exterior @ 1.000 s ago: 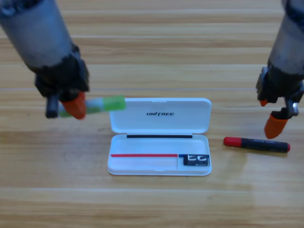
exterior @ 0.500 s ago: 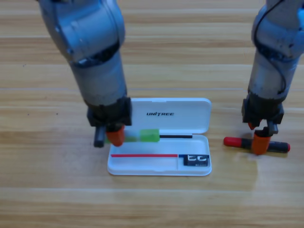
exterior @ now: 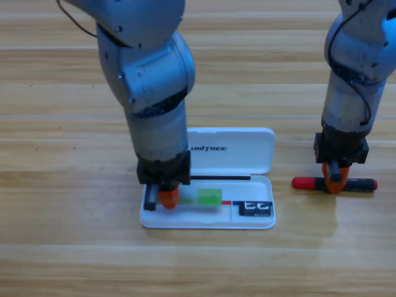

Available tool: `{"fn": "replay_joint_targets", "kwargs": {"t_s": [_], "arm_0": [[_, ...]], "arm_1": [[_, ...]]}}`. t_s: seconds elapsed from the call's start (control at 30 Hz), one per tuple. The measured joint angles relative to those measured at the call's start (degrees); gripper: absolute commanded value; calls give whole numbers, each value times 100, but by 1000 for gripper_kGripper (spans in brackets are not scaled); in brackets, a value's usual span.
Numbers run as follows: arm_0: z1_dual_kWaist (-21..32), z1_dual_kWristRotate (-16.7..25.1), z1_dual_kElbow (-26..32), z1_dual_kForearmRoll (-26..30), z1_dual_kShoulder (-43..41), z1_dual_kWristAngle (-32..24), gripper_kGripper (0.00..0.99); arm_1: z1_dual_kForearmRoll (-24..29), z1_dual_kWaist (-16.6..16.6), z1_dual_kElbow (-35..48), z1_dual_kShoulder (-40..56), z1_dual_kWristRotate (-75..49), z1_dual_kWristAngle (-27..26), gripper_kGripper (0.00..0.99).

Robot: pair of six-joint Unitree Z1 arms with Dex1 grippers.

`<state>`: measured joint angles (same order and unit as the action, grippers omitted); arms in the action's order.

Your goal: Clean up eraser and pencils

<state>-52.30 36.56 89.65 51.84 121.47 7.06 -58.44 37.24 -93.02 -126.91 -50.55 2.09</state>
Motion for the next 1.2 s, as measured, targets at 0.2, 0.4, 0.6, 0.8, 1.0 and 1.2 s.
{"fn": "replay_joint_targets", "kwargs": {"t_s": [0.2, 0.4, 0.6, 0.8, 1.0, 1.2], "arm_0": [[-62, -1, 87, -1, 31, 0, 0], [-74, -19, 87, -1, 31, 0, 0], [-74, -68, 87, 0, 32, 0, 193], [-75, -165, 87, 73, 32, 0, 990], [-77, -176, 86, 109, 31, 0, 990], [-79, -176, 84, 159, 6, 4, 990]], "arm_1": [[0, 0, 14, 9, 0, -8, 0], [-120, 0, 97, 100, -13, -118, 0], [-592, 7, 114, 672, -13, -233, 0], [-792, 67, 111, 1324, -13, -234, 0], [-883, 206, 110, 1373, -13, -234, 0], [-1054, 436, -184, 1373, -9, -241, 0]]}}
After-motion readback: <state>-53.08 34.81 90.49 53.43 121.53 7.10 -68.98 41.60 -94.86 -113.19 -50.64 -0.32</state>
